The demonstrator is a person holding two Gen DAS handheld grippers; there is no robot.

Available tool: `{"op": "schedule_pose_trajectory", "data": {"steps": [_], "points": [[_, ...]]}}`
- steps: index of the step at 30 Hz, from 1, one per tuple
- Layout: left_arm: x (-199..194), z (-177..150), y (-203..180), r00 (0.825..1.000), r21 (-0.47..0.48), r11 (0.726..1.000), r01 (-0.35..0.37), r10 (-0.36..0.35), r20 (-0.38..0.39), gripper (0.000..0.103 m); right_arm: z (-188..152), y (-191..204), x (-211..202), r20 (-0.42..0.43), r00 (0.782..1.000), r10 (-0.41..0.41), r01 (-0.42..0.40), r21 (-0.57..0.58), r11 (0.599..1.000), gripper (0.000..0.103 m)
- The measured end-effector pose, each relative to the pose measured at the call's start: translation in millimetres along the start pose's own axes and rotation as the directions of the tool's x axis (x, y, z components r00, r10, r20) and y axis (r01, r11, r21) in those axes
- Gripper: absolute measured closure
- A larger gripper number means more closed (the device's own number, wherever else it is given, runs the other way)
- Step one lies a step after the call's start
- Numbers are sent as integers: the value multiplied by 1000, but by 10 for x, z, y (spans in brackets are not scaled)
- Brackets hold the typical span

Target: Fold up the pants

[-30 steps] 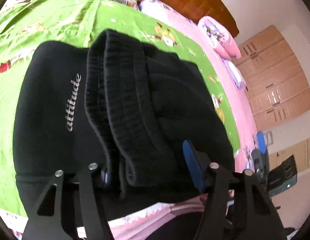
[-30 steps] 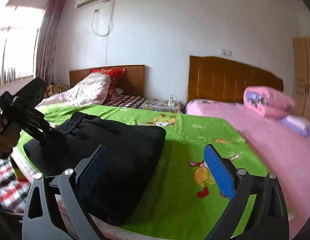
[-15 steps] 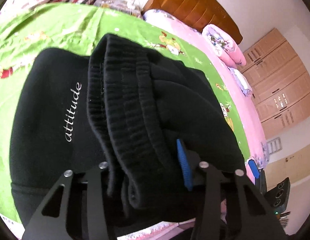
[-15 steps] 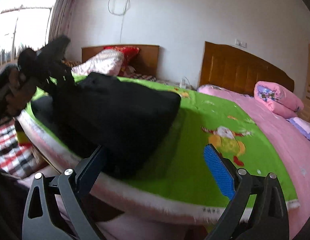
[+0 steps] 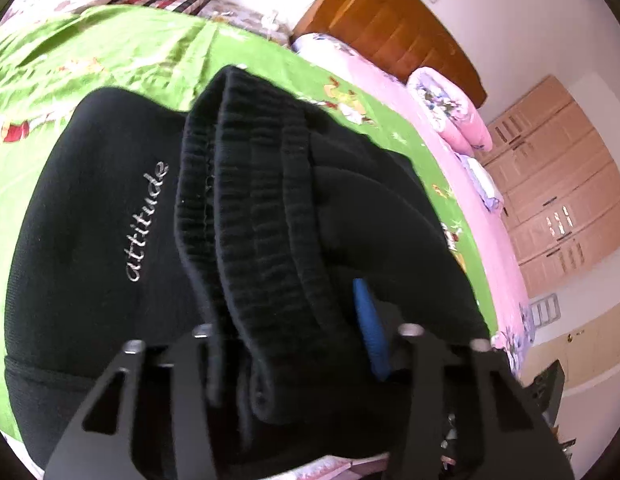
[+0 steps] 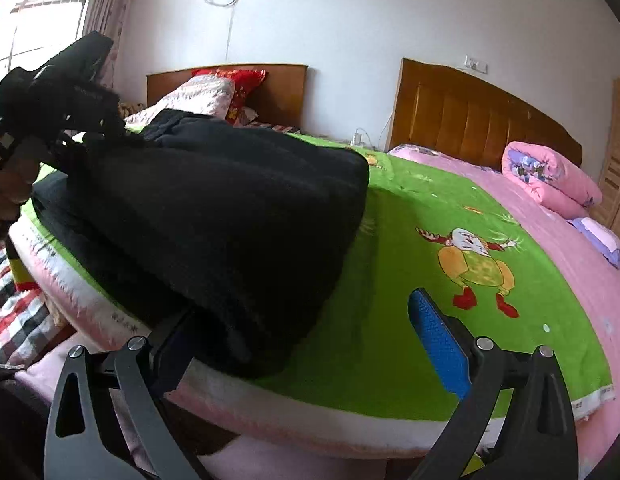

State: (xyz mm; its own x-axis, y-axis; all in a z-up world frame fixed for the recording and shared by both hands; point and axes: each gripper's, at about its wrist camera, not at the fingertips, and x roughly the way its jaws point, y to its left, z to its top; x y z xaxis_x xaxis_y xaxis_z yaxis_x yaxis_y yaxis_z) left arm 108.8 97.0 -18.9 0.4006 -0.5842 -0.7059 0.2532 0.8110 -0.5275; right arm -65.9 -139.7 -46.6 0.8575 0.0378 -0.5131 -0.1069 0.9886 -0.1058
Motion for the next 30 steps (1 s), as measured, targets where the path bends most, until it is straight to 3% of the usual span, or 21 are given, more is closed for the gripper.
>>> {"op": "schedule_pose_trajectory", "data": {"steps": [3, 7, 11, 13, 15, 18, 20, 26, 30], "points": [[-245, -54, -239, 996, 95, 995, -28, 20, 87, 75, 37, -8, -16, -7, 1000, -20, 20, -10, 1000, 8], [-758, 56, -537, 980, 161, 986, 44, -74, 186, 76, 145, -51, -100, 19, 992, -123, 123, -7, 992, 8], [-1283, 119, -460, 955, 160, 985, 71, -113, 273, 76, 216, 166, -186, 70, 989, -130, 136, -101, 986, 8], [-1262, 112, -162, 959, 97, 995, 28, -54, 277, 76, 149, 358, -74, 54, 981, -185, 192, -209, 959, 8], [-1020, 24, 422, 974, -54, 999, 0, 12, 225, 76, 93, 377, -10, 44, 985, -169, 175, -213, 961, 8], [-640, -165, 946, 987, -197, 979, 59, -28, 158, 76, 128, 332, -9, 22, 989, -148, 150, -196, 969, 8], [-734, -217, 966, 975, -192, 974, 116, -74, 209, 76, 161, 358, -51, 36, 985, -169, 172, -215, 961, 8], [-1250, -219, 563, 957, -68, 993, 99, -76, 280, 77, 235, 323, -183, 66, 979, -192, 201, -192, 960, 8], [-1012, -332, 998, 974, -167, 984, 66, -27, 227, 76, 141, 405, -25, -3, 988, -154, 149, -241, 959, 8]]}}
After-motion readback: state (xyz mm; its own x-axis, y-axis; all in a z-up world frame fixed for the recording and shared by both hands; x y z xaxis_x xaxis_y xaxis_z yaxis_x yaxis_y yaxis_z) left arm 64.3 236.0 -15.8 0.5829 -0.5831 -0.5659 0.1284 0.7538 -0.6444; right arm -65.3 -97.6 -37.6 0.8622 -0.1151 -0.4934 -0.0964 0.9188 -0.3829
